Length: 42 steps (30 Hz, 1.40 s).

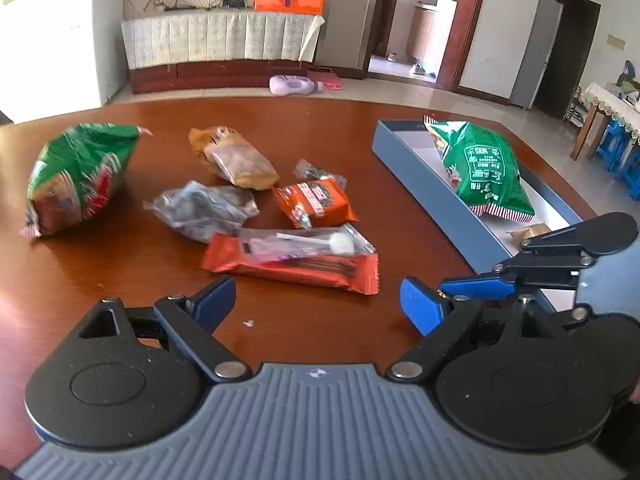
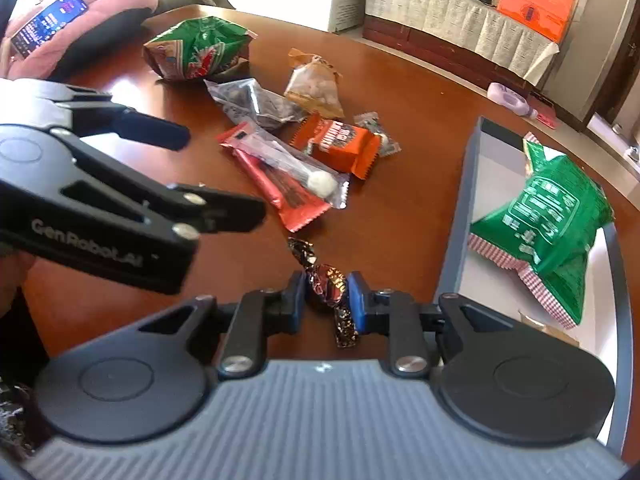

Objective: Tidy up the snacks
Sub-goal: 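Move the right gripper to the wrapped chocolate and grasp it, then grasp the orange-red bar with the left gripper while the right gripper holds the chocolate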

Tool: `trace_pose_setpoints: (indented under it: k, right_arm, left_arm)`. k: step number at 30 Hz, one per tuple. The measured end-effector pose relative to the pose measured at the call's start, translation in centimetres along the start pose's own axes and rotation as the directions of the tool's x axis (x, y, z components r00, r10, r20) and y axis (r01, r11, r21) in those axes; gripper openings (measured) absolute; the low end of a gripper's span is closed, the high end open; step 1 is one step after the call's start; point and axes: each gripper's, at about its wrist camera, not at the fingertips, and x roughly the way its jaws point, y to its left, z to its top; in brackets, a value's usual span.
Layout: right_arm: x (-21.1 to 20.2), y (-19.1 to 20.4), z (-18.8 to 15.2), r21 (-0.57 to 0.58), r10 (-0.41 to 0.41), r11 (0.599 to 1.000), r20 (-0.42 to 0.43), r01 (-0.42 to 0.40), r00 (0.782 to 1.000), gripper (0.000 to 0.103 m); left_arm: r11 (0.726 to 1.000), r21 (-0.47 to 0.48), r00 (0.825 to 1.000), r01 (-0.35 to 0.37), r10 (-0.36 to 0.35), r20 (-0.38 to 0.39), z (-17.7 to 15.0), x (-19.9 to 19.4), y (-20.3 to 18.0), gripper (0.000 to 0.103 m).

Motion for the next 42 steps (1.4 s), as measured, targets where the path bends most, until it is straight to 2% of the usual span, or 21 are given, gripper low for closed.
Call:
trace_pose_setpoints:
  k: [4,8,10,14,19,24,27,33,36,42]
  right_arm:
    - [-0.5,-0.7,-0.6,0.019,0.009,1.0,-0.007,-0.008,1.0,0.027]
    - [-0.6,-0.7,-0.8,0.014,0.015,1.0,-0.009,-0.014,1.0,0.027]
    - [-0.6,-0.7,-0.8,0.014,0.017,1.0,-0.01,-0.017,1.0,0.027]
    - [-0.8,-0.7,-1.0,0.014,0.028,1.0,-0.009,-0.028,1.0,0.027]
    - [-0.7,-0.8,-0.9,0.02,0.041,0.999,-0.009,-0.041,0.999,0.027]
    - [-0.7,-0.9,-0.9,0.029,0.059,0.998,-0.007,-0.059,0.998,0.027]
    - [-0.8,-1.0,-1.1,0.033,0.062,0.998,-0.008,-0.062,0.998,0.027]
    - [-0.8,-1.0,-1.1,0.031,0.063,0.998,-0.012,-0.062,0.998,0.027]
    - [-0.7,-1.1,-0.9,0.036,0.065,0.997,-0.012,-0.065,0.998,0.027]
    - [-0.3,-0.9,-0.6,0.041,0.068,0.997,-0.006,-0.068,0.998,0.027]
  left_arm:
    - [1.0,-0.026,1.0,-0.012,0.011,-0.024,-0.2,1.3,-0.1,0.086]
    - [0.995,-0.052,0.996,-0.081,0.079,-0.031,-0.2,2.4,-0.2,0.086]
    - [0.992,-0.037,0.992,-0.119,0.118,-0.033,-0.1,2.9,-0.6,0.087]
    - [0.984,-0.039,0.985,-0.172,0.172,-0.007,0.2,3.3,-0.7,0.089]
    - [0.981,-0.105,0.986,-0.166,0.163,-0.034,1.1,5.2,-0.2,0.092]
    - [0.983,-0.021,0.983,-0.181,0.181,-0.038,0.5,5.4,-0.7,0.093]
    - [0.983,-0.012,0.982,-0.185,0.185,-0.05,-0.4,4.5,0.2,0.093]
    - [0.967,-0.062,0.968,-0.248,0.244,-0.064,-2.1,2.1,3.4,0.093]
    - [0.964,-0.085,0.967,-0.251,0.247,-0.056,-2.6,1.6,4.0,0.093]
    - [0.962,-0.197,0.982,-0.187,0.185,-0.029,-1.8,2.0,4.1,0.098]
